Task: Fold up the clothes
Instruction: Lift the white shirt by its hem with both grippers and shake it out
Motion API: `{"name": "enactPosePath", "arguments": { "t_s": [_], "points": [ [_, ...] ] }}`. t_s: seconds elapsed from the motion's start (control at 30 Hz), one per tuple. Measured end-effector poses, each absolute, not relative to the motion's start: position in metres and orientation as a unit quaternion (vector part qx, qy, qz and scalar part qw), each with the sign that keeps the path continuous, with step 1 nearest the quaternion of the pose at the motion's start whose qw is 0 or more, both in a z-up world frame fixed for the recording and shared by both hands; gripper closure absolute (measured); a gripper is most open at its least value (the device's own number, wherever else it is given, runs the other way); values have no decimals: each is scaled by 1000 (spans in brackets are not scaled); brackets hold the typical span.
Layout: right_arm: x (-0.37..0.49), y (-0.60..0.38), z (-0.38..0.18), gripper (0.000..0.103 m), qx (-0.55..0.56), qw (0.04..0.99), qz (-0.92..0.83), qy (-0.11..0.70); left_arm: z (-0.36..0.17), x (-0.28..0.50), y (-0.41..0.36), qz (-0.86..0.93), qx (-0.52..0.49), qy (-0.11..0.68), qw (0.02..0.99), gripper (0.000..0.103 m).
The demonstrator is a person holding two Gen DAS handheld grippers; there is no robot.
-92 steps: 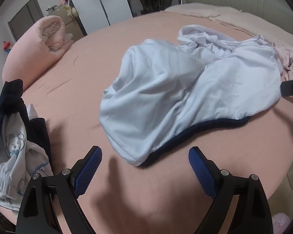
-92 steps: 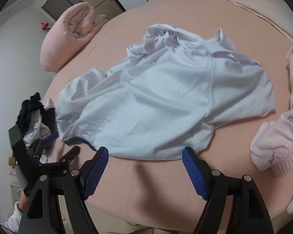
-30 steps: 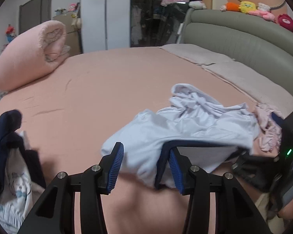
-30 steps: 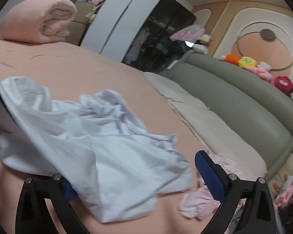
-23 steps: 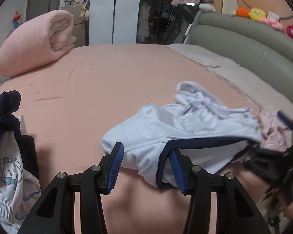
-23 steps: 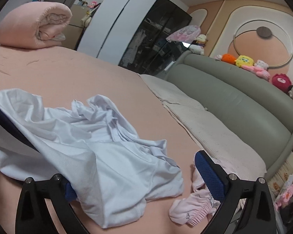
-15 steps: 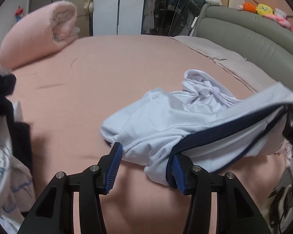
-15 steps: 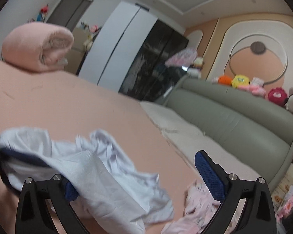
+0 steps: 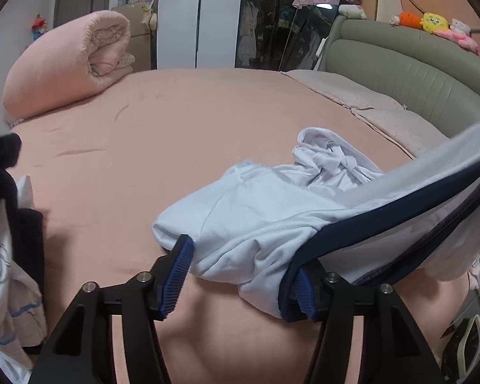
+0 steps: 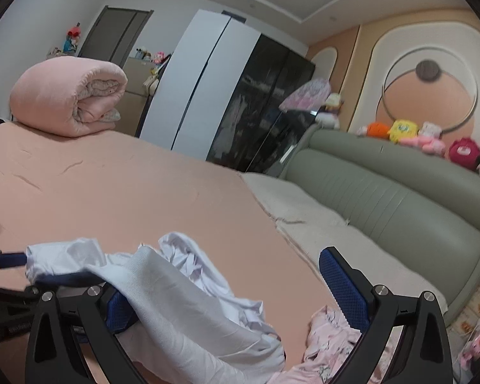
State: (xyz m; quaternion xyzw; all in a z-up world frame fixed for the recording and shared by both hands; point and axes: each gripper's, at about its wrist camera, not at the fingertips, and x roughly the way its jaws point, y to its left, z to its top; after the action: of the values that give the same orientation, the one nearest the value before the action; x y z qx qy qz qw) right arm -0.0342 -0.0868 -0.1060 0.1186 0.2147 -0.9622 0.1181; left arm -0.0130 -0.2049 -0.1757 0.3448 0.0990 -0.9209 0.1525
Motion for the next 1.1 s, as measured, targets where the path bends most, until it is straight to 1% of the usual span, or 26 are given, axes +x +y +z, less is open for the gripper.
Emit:
{"name": "enactPosePath", "arguments": {
  "t_s": [0.03,0.1,0.13,0.17,0.2,0.23,0.27,0.3,0.33,0.37,0.43,0.53,0.6,0.63,0.67,0.7,0.73,0.77,0.83,0.87,0.93,1.0,1.03,1.1],
  "points": [
    [-37,-84,-108,2,127,119,-961,213,-173,-13,-204,-921,346,93,154,56],
    [-44,-77,-116,2,145,117,-959,212,-165,-9,-204,-925,336,91,151,56],
    [-48,-74,-121,4,158,116,-958,209,-161,-8,-204,-926,333,94,149,58],
    [-52,-70,-125,16,174,118,-956,203,-156,-7,-203,-928,328,99,146,61],
    [-54,-67,-128,26,188,126,-954,197,-151,-6,-202,-931,321,103,142,61],
    [-57,-63,-131,44,204,134,-951,190,-146,-4,-201,-933,314,107,138,61],
    [-60,-61,-135,57,226,146,-947,178,-141,-4,-198,-936,309,105,133,61],
    [-64,-58,-139,64,247,158,-942,166,-137,-4,-193,-938,307,93,131,61],
    [-67,-56,-142,76,264,168,-937,155,-134,-5,-188,-940,305,82,128,61],
    [-70,-54,-144,86,281,178,-932,145,-130,-6,-181,-942,302,65,129,62],
    [-73,-52,-146,93,297,192,-926,133,-122,-7,-169,-945,296,33,135,64],
    [-75,-47,-143,93,296,191,-927,126,-111,-8,-161,-948,283,9,146,64],
    [-78,-43,-132,92,283,183,-934,122,-97,-6,-165,-953,263,22,148,64],
    [-80,-42,-127,87,276,178,-937,121,-88,-4,-167,-956,248,37,150,64],
    [-82,-40,-121,73,269,172,-940,119,-80,-3,-172,-958,237,55,154,64],
    [-82,-39,-116,64,263,165,-943,117,-71,-1,-177,-958,226,73,159,64],
    [-82,-38,-111,47,255,157,-947,114,-62,0,-182,-959,215,90,163,64],
    [-80,-37,-106,38,244,150,-952,113,-56,1,-185,-959,208,96,167,64],
    [-74,-37,-101,38,223,136,-957,126,-45,2,-186,-961,196,81,178,64],
    [-71,-38,-99,38,213,128,-959,133,-40,1,-182,-961,194,59,190,64],
    [-65,-43,-100,38,190,110,-962,162,-33,6,-175,-963,184,38,193,64],
    [-61,-47,-102,38,177,104,-961,184,-28,12,-170,-965,175,35,192,64],
    [-62,-46,-104,37,179,100,-961,183,-27,14,-169,-965,174,36,192,64],
    [-68,-40,-106,33,197,97,-961,166,-27,15,-168,-965,174,34,193,64]
  ]
}}
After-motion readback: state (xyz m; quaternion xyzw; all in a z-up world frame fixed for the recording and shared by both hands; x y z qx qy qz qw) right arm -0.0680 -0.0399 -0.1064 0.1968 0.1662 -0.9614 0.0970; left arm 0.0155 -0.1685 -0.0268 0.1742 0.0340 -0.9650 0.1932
